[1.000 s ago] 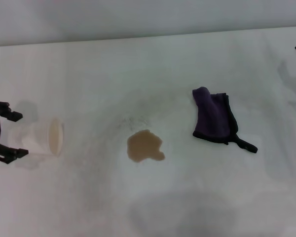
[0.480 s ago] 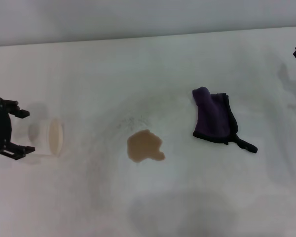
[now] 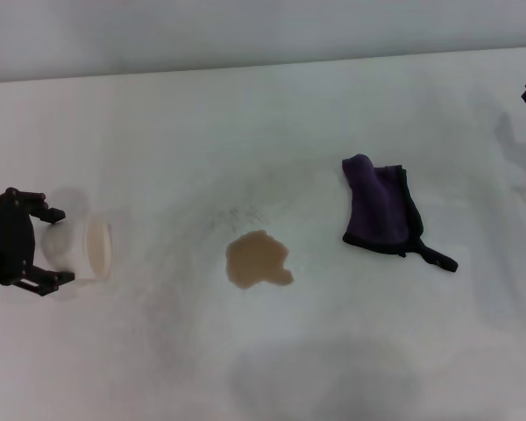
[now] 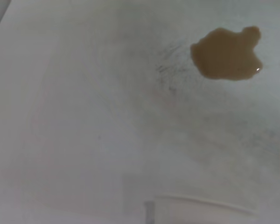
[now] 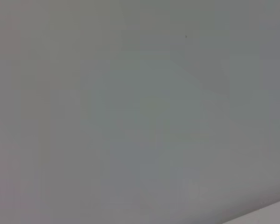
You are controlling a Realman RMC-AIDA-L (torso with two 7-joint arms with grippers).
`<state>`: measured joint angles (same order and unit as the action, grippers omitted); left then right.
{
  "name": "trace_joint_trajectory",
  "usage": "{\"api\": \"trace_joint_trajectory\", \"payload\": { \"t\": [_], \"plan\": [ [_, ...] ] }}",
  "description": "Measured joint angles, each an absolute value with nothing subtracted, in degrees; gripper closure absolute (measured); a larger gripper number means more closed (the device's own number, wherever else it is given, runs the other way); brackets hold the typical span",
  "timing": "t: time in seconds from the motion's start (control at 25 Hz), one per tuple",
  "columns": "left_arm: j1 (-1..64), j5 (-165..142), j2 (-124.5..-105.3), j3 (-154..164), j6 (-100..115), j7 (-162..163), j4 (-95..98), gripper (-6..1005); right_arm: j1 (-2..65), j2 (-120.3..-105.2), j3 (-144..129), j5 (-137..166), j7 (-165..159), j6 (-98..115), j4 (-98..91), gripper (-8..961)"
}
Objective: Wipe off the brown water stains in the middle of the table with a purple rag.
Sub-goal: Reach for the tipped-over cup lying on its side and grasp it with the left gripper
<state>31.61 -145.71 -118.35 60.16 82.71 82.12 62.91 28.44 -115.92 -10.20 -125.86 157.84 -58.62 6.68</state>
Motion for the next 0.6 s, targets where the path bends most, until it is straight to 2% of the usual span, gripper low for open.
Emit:
{"api": "trace_joint_trajectory", "payload": {
  "t": [0.6],
  "plan": [
    [31.6,-145.4,-118.69,60.7,79.7,81.9,58.8,130,28.3,-115.93,-10.2,-125.5,157.8,-58.6,7.0,106]
  ]
}}
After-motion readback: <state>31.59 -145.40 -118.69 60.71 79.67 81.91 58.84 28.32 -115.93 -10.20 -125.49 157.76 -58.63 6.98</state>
